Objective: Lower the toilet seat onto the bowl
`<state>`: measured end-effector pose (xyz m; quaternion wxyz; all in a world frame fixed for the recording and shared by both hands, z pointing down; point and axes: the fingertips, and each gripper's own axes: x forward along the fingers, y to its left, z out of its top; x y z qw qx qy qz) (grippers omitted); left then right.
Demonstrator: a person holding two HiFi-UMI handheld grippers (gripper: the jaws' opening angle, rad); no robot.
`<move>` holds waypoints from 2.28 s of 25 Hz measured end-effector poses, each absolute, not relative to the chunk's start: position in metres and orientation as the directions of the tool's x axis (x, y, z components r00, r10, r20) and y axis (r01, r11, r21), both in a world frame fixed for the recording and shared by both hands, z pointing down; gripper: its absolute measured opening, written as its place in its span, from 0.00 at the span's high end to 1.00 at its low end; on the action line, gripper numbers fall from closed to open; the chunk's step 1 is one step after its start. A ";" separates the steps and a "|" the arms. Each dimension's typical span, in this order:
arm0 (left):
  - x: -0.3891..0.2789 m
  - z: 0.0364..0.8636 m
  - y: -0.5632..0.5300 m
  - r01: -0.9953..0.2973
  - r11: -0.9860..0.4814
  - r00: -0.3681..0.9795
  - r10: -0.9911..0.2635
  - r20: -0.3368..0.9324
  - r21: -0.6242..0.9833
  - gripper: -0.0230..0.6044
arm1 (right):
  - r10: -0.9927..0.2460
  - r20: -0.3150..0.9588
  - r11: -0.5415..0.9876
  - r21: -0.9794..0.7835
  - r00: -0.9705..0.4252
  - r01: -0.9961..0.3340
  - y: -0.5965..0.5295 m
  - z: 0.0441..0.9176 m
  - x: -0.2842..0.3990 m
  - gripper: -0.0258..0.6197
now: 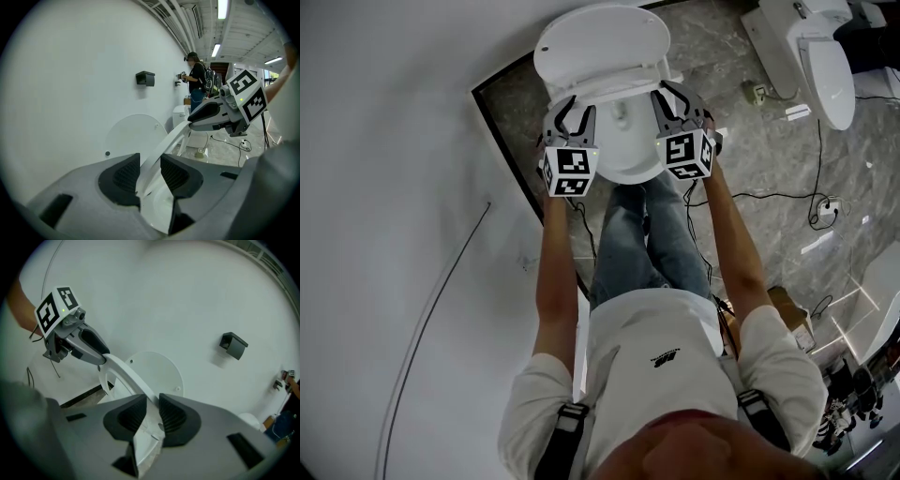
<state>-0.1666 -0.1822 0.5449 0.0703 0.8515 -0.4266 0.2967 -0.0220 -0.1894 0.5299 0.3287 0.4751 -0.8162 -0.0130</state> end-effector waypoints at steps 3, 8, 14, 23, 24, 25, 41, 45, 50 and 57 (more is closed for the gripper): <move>-0.166 0.547 -0.171 -0.768 -0.627 0.460 -0.679 0.572 -0.128 0.74 | -0.779 0.532 0.552 0.330 -0.333 -0.765 -0.178 0.532 -0.021 0.81; -0.160 0.552 -0.160 -0.761 -0.637 0.461 -0.665 0.587 -0.124 0.74 | -0.770 0.544 0.559 0.324 -0.333 -0.763 -0.168 0.537 -0.017 0.81; -0.159 0.557 -0.143 -0.759 -0.640 0.457 -0.654 0.603 -0.118 0.74 | -0.764 0.550 0.563 0.313 -0.337 -0.765 -0.151 0.541 -0.016 0.81; -0.158 0.569 -0.119 -0.747 -0.658 0.464 -0.616 0.636 -0.093 0.73 | -0.746 0.571 0.576 0.296 -0.342 -0.762 -0.129 0.553 -0.015 0.80; -0.157 0.570 -0.117 -0.745 -0.660 0.464 -0.613 0.640 -0.092 0.73 | -0.744 0.573 0.577 0.294 -0.343 -0.762 -0.127 0.555 -0.014 0.80; -0.156 0.571 -0.115 -0.743 -0.662 0.463 -0.609 0.644 -0.092 0.73 | -0.742 0.575 0.578 0.291 -0.343 -0.762 -0.125 0.556 -0.013 0.80; -0.153 0.587 -0.082 -0.748 -0.659 0.441 -0.580 0.685 -0.077 0.72 | -0.702 0.604 0.623 0.261 -0.379 -0.738 -0.094 0.570 -0.010 0.78; -0.154 0.594 -0.072 -0.759 -0.646 0.423 -0.584 0.693 -0.081 0.72 | -0.676 0.617 0.656 0.255 -0.403 -0.710 -0.086 0.577 -0.011 0.78; -0.150 0.601 -0.059 -0.747 -0.658 0.420 -0.575 0.702 -0.092 0.71 | -0.657 0.625 0.682 0.252 -0.422 -0.687 -0.072 0.584 -0.009 0.77; -0.149 0.616 -0.040 -0.727 -0.682 0.429 -0.544 0.720 -0.082 0.71 | -0.624 0.648 0.710 0.239 -0.436 -0.662 -0.055 0.598 -0.008 0.77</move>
